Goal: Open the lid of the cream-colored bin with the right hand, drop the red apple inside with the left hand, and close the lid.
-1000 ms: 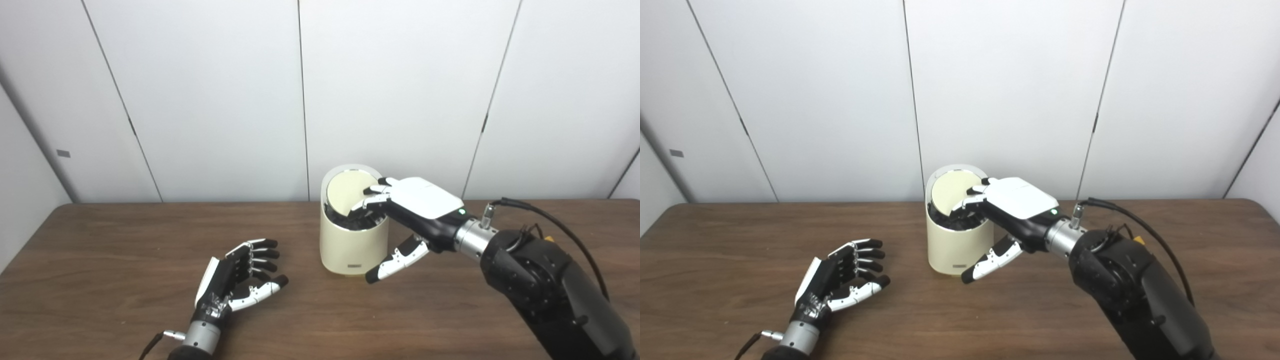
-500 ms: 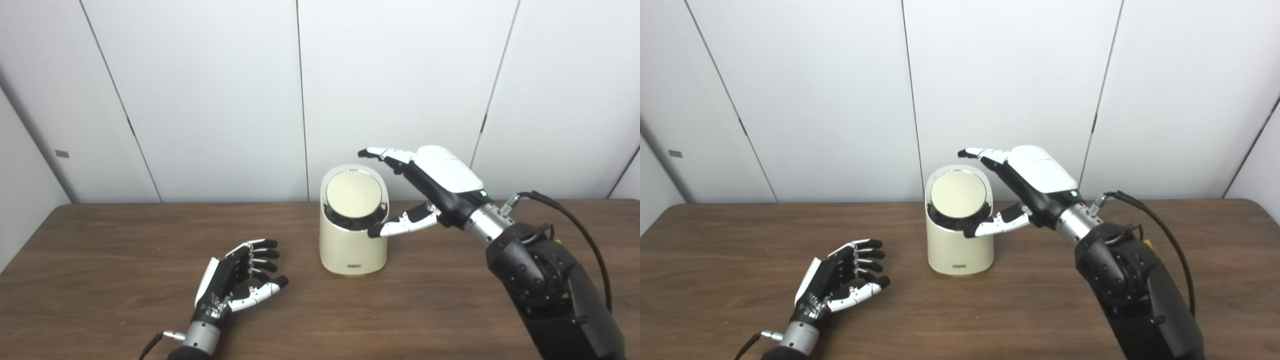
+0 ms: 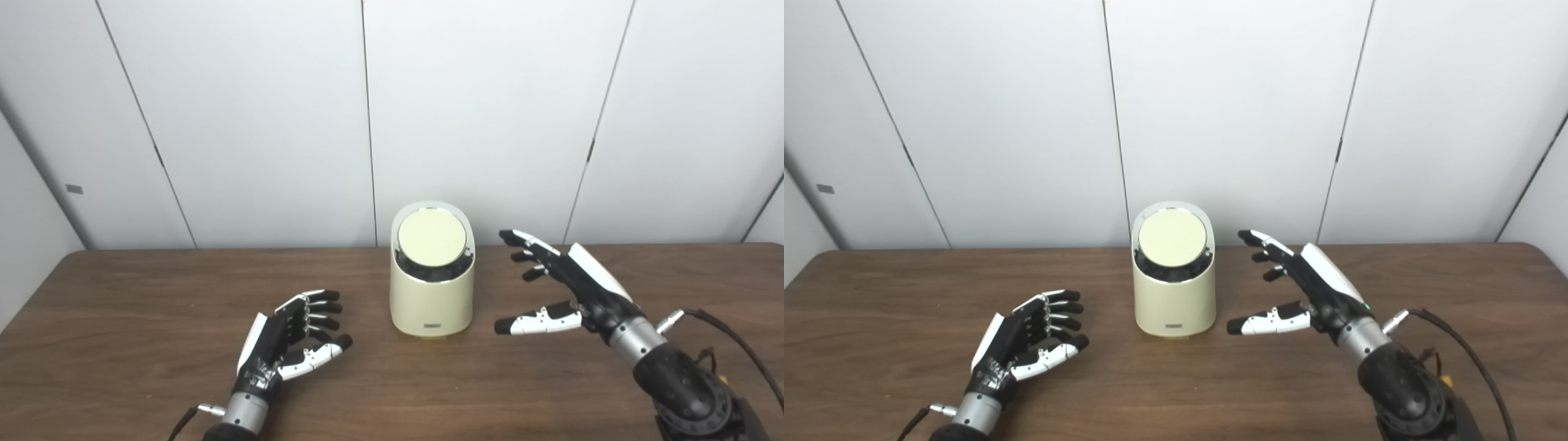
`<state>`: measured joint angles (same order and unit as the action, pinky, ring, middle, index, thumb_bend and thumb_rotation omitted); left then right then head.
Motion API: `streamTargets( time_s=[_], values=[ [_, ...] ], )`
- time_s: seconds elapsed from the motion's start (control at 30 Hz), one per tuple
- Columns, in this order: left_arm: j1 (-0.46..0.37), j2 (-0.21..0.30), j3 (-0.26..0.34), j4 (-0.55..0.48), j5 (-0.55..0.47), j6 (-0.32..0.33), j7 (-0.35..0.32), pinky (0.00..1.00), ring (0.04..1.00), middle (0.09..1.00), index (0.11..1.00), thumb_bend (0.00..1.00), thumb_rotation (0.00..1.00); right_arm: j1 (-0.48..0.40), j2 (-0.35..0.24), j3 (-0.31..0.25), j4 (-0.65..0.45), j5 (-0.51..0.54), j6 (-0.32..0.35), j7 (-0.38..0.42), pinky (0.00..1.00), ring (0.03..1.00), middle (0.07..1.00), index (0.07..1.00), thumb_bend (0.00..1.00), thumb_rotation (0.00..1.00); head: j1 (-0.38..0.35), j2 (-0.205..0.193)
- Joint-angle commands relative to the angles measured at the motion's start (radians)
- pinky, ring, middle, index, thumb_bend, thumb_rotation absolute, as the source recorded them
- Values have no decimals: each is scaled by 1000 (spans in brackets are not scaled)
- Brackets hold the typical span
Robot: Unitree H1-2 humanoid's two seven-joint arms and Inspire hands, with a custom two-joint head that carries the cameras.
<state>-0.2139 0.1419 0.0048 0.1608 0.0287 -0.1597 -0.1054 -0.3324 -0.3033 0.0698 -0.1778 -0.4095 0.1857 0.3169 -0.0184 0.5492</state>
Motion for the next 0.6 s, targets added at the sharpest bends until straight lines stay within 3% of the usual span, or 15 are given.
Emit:
streamTargets(
  time_s=[0.0,0.33,0.57],
  values=[
    [-24,8,4,-40,-20,-15,-7,543,621,700,745,694,139,-24,10,-5,-45,-1,-6,-39,694,847,907,916,756,365,-2,0],
    [-27,8,8,-28,-27,-28,-22,544,633,710,758,700,152,50,92,-28,-16,60,-18,-134,710,836,893,913,744,312,-12,-6],
    [-32,12,7,-28,-32,-36,-31,531,630,718,767,703,173,77,90,-40,53,97,-80,-181,739,853,906,926,730,284,-9,-7]
  ],
)
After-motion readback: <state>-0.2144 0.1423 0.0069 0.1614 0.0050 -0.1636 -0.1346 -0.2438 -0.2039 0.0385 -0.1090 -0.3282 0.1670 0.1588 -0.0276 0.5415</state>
